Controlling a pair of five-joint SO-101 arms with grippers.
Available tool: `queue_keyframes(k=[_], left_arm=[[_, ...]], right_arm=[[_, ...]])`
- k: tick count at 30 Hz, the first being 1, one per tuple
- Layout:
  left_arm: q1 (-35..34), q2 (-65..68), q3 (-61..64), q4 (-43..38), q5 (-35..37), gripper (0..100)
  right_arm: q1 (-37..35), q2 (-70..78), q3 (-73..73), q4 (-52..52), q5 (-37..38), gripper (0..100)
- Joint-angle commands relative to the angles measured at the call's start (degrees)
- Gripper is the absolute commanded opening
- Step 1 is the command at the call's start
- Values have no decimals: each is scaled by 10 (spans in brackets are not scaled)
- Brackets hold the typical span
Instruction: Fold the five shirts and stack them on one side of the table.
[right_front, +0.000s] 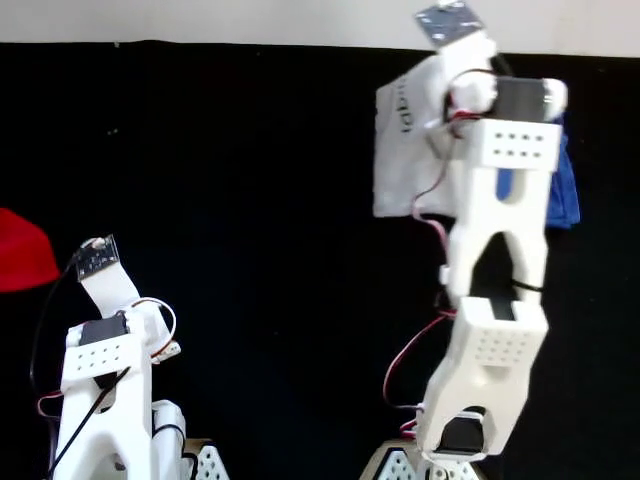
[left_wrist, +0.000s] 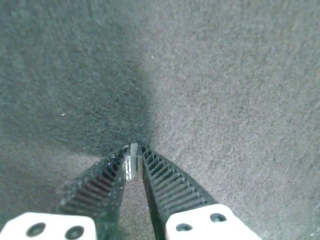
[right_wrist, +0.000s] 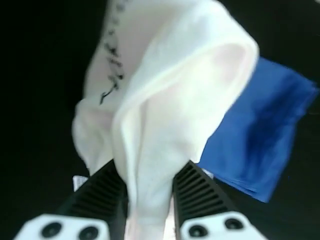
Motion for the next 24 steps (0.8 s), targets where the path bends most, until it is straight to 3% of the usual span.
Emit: queue_keyframes(k=[1, 5, 16, 21, 24], left_arm=[[-13, -3, 0, -20, 4, 20], [-13, -4, 0, -20, 4, 20], [-13, -4, 0, -20, 4, 20], [-13, -4, 0, -20, 4, 20], [-13, -4, 0, -20, 4, 20]], right_arm=[[61, 35, -21, -77, 45, 5], [105, 121, -26, -175, 93, 5], [161, 262, -26, -402, 98, 5], [163, 287, -26, -412, 168, 5], [167, 282, -27, -408, 166, 28]])
